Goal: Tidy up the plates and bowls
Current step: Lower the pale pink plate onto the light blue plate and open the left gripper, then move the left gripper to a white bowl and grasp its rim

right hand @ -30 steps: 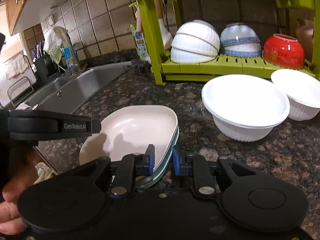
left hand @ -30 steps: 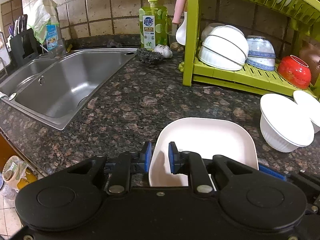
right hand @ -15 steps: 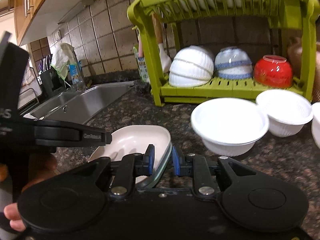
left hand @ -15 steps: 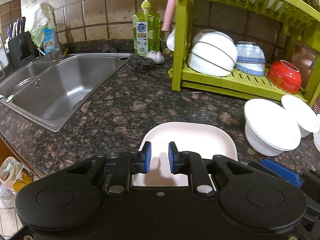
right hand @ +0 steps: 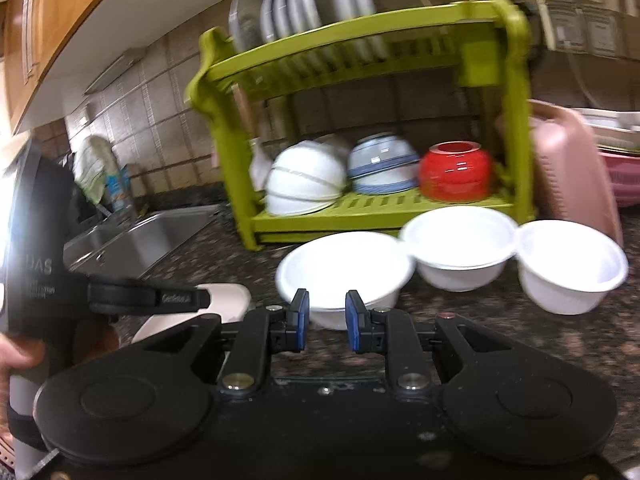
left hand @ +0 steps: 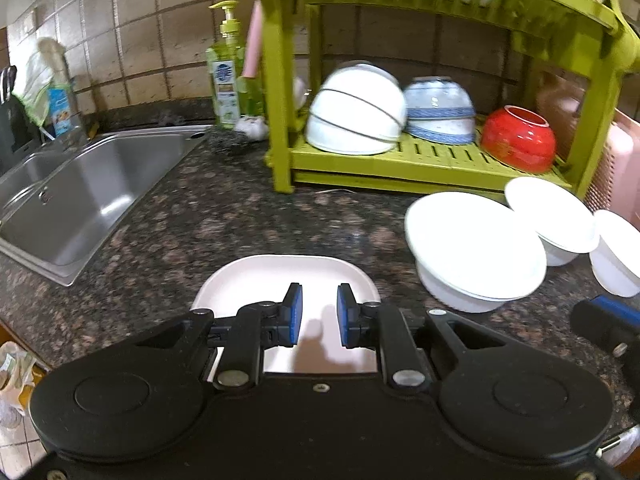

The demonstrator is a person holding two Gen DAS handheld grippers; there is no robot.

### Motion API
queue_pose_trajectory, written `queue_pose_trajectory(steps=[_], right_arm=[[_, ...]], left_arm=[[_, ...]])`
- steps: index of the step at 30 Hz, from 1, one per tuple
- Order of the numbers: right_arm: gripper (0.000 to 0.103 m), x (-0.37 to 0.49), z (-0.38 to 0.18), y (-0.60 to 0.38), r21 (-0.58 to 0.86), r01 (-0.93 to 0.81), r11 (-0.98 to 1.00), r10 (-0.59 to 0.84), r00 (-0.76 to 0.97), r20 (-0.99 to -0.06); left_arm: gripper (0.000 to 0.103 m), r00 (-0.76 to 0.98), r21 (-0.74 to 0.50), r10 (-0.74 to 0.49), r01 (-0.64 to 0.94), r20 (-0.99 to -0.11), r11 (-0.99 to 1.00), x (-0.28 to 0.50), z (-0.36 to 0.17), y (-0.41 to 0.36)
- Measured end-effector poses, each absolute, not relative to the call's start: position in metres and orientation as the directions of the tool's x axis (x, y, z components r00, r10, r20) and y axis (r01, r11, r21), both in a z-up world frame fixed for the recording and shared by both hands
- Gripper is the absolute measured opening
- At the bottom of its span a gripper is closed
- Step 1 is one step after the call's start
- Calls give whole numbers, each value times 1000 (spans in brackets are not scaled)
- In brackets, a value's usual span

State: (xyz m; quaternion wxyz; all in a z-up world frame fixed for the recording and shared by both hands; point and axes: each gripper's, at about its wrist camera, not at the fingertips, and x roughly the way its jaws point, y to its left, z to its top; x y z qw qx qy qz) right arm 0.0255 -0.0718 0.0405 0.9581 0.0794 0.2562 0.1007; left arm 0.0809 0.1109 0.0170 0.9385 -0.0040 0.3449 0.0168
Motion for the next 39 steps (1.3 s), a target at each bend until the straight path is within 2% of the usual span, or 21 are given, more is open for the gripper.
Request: queue_pose_trajectory(steps=[11,16,21,29,39], right_arm=[[23,17,44,-137,183,10,983,79,877,-474],[23,17,43,-177,203,128,971,-14,873,-487],[24,25,40,-216,219,251,943,-108,851,-514],[24,67,41,-272,265,310,913,-104,804,-586],[24,98,27,-303,343,350,872,-73,784,-616]], left_arm=[[25,761,-21,-52,50,-647,999,88,20,62],[25,764,-47,-130,130,-632,990,84,27,30],[25,722,-60,-208,225,-660,972,87,30,-13],[25,602,-137,-327,340,-729,930,109,40,-75],[25,569,-195,-351,317,-744,928,140,35,-103]])
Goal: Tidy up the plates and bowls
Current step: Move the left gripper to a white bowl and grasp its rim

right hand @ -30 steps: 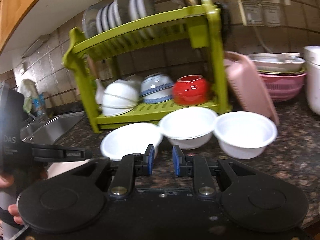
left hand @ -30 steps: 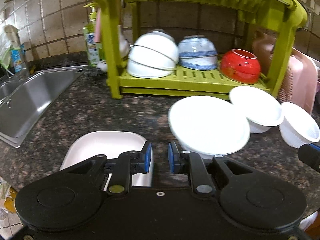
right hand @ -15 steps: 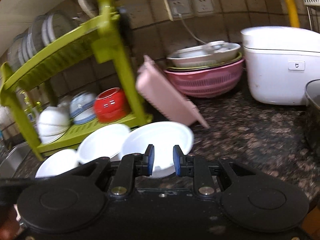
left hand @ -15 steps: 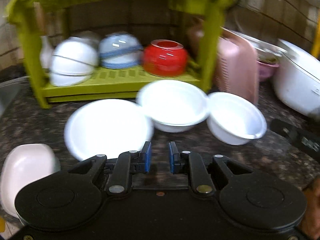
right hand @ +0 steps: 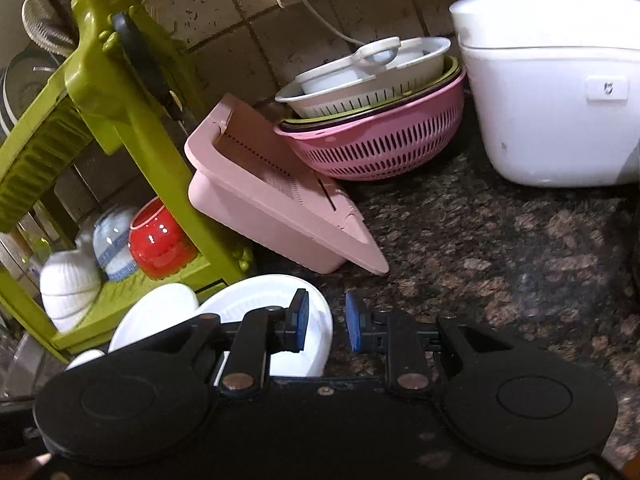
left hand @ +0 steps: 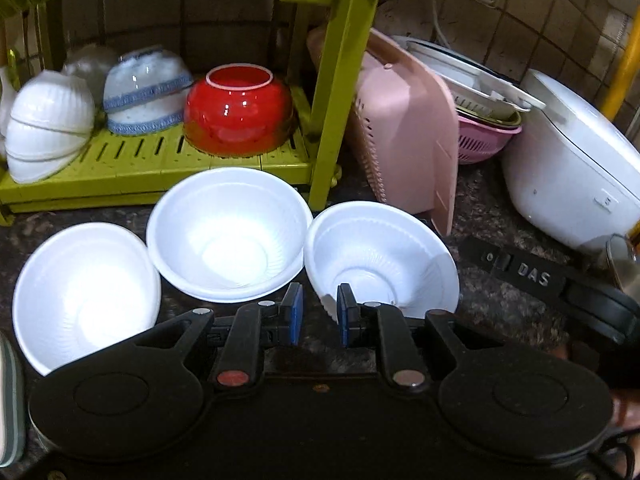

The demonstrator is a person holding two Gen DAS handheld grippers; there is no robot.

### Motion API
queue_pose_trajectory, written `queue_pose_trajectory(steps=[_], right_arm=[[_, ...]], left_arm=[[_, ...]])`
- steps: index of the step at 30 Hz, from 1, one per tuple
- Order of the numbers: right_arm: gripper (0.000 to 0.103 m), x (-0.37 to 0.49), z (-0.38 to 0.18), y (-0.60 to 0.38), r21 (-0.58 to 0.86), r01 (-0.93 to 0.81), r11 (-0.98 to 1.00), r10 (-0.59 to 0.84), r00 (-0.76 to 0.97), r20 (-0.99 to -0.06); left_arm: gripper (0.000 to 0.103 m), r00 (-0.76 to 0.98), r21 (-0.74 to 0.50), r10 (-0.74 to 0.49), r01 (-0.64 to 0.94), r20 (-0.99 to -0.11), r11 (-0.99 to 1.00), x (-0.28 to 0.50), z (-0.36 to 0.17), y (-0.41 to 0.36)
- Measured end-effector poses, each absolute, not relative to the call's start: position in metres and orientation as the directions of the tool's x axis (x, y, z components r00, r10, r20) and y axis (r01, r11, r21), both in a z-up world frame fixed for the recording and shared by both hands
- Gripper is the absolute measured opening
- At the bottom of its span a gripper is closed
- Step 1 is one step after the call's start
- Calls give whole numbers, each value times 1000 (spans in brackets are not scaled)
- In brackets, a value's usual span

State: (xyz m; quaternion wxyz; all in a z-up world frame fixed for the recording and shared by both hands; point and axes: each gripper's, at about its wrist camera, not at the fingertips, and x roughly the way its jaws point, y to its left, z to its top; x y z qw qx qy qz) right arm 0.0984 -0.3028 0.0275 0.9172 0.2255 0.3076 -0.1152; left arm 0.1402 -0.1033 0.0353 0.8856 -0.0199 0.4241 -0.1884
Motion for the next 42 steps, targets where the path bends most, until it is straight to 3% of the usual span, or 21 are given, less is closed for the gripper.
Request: queue_pose_trajectory(steps=[5,42], right_arm=[[24,104,25,-298,321,351,880,-85,780,-620],[24,108,12,-288,244,339,909,-93,733,-673]], left_arm=[[25,537,-267,-400,311,-743,912,154,30,-107],[24,526,-161,-333,345,-782,925,159,10,-131]])
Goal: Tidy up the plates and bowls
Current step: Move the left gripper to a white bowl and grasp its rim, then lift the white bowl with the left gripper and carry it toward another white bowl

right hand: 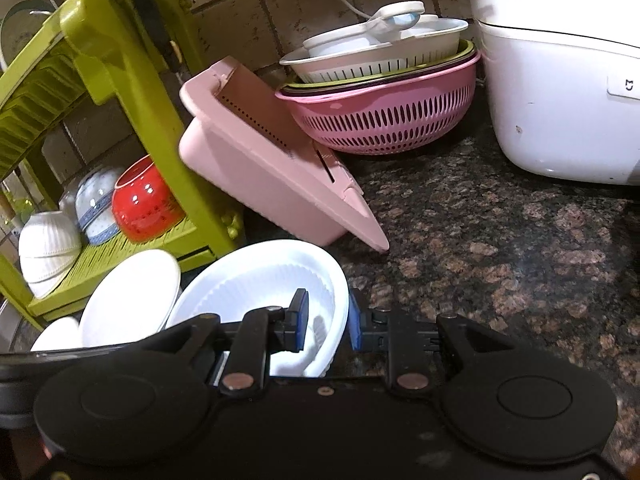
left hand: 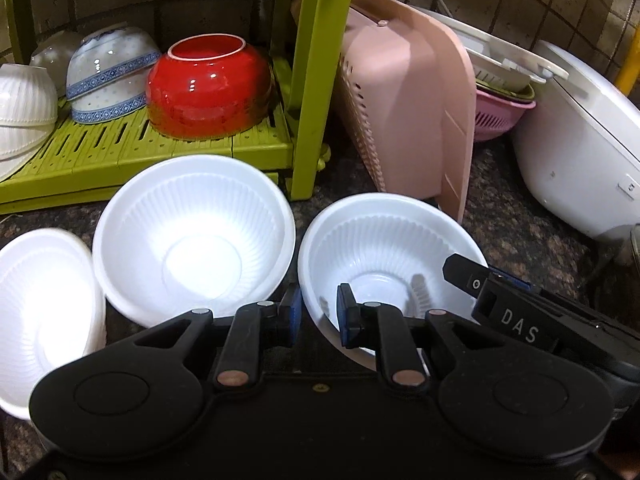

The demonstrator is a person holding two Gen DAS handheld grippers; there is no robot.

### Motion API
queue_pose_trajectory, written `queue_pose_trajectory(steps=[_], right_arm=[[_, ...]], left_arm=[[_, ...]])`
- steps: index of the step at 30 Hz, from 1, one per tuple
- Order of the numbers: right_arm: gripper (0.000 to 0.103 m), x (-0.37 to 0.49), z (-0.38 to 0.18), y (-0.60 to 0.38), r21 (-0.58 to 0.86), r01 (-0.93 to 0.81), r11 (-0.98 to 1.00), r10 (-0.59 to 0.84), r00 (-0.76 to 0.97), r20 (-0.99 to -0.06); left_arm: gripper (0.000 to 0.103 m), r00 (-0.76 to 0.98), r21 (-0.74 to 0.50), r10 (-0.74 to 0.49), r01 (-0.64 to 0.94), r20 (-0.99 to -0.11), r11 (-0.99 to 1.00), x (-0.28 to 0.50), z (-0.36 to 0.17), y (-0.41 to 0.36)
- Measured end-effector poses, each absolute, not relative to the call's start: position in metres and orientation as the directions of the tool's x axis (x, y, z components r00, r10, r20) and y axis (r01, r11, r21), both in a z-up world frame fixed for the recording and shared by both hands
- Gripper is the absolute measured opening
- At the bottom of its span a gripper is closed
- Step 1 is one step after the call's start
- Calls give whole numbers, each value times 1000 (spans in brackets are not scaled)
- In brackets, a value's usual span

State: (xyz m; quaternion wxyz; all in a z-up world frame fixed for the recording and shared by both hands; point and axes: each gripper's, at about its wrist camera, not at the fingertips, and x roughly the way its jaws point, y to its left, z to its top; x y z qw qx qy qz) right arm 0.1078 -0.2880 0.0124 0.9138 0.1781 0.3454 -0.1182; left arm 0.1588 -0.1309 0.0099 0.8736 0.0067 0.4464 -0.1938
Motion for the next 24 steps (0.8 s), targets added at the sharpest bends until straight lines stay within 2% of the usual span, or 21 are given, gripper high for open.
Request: queue_pose_trajectory(steps=[8,19,24], right_arm=[[24,77,18,-263,208,280,937,-58,713,-699],[24,44,24,-216,295,174,940,97,691,-716],[24,36,26,-187,279,98,955,138,686,-714]], left_arm=[[24,514,-127,-311,361,-799,924,132,12,-110],[24,519,-84,-244,311,-819,947,98,17,-56],[24,520,-90,-231,281,-822,955,86,16,-28]])
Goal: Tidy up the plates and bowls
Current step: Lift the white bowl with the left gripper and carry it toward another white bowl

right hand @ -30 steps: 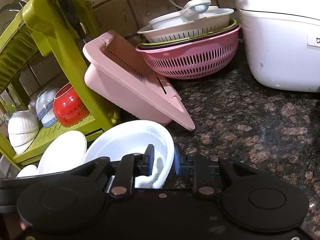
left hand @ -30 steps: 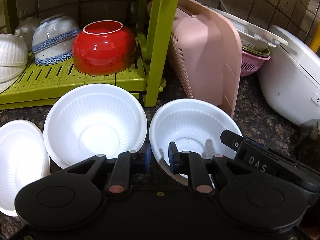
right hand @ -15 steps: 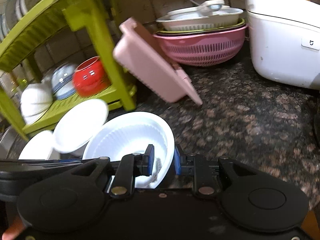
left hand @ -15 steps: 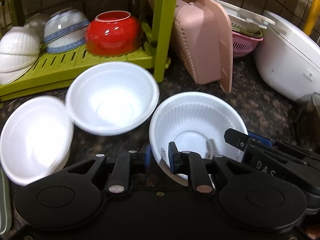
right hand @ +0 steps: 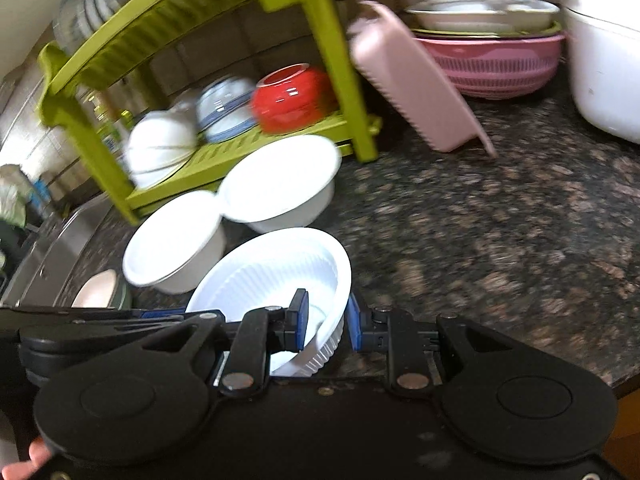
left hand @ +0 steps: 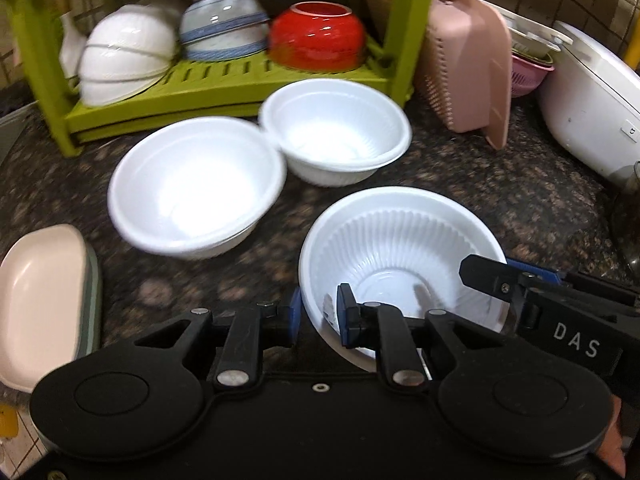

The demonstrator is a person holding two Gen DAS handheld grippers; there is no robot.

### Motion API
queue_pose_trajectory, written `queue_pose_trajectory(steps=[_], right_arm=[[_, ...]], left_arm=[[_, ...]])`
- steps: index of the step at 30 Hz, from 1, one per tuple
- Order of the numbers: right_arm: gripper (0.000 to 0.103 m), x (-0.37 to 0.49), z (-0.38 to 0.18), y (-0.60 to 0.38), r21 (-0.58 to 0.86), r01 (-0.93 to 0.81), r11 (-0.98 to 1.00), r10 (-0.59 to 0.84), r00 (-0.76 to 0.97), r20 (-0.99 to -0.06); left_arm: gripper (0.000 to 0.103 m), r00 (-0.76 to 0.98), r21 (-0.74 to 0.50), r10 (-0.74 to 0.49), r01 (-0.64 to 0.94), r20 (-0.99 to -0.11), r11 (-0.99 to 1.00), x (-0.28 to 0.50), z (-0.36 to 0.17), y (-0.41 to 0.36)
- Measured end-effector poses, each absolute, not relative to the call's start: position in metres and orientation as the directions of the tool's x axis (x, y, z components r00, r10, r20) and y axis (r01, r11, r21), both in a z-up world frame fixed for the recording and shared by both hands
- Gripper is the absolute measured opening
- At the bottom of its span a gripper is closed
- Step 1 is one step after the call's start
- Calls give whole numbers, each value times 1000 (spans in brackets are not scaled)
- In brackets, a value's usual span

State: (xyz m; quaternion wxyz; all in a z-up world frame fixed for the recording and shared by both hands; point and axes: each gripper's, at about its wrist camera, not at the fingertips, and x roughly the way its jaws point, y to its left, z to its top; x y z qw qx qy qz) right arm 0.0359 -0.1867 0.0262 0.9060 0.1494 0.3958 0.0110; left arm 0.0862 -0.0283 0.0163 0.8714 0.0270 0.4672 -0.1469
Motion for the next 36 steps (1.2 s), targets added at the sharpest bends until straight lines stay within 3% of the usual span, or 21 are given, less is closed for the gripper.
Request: queue_pose_trajectory(steps=[10,19,22,36], right_arm=[[24,32,19,-154,202,14,979,141,670,-728],[25,35,19,-153,225,9,974,159,679,-717],[27,35,19,-154,230,5,973,165,679,-716],[33,33,20,-156,236,16,972,162,682,-713]], left_arm=[[24,534,-93,-230,270,-813,958,79,12,0],[26,543,-101,-242,276,-804,956,80,13,6],[32,550,-98,-241,277,-799,956,80,13,6],[33,554,-75,-230,288,-800,955,79,10,3]])
